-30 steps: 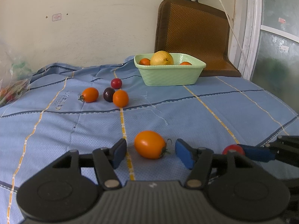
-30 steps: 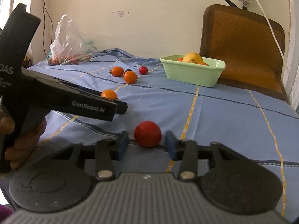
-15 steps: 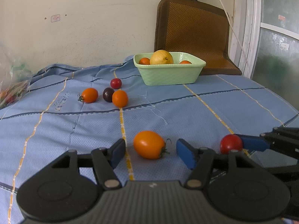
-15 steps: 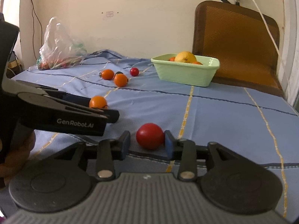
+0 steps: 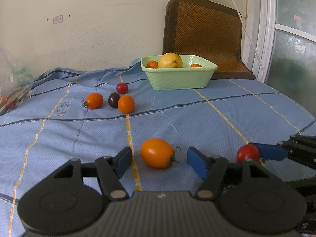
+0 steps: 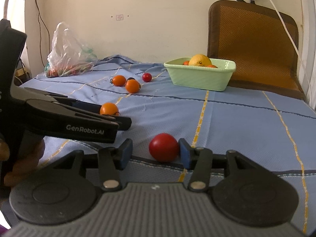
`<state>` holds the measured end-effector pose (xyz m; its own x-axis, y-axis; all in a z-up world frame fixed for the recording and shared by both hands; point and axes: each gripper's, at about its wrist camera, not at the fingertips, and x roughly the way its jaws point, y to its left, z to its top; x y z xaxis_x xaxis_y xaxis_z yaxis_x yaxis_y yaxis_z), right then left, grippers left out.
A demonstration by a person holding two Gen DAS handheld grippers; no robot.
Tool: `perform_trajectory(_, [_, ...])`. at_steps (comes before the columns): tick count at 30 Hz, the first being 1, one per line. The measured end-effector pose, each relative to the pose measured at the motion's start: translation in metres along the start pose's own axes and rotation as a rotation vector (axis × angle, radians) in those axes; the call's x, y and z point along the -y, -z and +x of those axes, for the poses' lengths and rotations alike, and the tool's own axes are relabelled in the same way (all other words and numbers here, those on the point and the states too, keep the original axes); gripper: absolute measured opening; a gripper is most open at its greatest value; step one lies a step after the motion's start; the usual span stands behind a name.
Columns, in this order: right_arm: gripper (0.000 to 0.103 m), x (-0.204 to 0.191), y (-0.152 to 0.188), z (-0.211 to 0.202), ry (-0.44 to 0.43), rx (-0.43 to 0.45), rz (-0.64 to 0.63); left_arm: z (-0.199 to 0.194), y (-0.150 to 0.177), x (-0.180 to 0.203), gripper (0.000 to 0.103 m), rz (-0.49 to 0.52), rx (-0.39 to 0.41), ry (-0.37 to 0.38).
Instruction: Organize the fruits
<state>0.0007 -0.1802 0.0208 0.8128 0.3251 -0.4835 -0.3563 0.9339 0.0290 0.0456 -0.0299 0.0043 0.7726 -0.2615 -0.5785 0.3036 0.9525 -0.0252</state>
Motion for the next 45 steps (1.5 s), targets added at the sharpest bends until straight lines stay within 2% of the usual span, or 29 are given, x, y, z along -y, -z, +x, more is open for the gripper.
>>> perform_trajectory(25, [0.052,0.007,0.006,-0.008,0.035,0.0,0.016,-0.004,0.001,-0.013,0.063,-0.069,0.018,0.041])
perform_trajectory(31, [0.052,0.008,0.007,-0.007,0.033,0.0,0.018,-0.008,0.001,-0.015,0.057,-0.076,0.039,0.058])
perform_trajectory(35, [0.033,0.008,0.007,-0.008,0.033,0.007,0.015,-0.007,0.002,-0.01,0.043,-0.045,0.04,0.061])
perform_trajectory(39, [0.033,0.009,0.006,-0.007,0.02,0.01,0.017,-0.006,0.002,-0.012,0.038,-0.066,0.037,0.067])
perform_trajectory(41, [0.033,0.013,0.003,-0.006,0.004,0.006,0.038,-0.005,0.0,-0.015,0.035,-0.079,0.036,0.082])
perform_trajectory(45, [0.033,0.032,-0.019,0.002,-0.036,0.008,0.081,-0.001,-0.025,-0.022,0.035,-0.113,0.04,0.176])
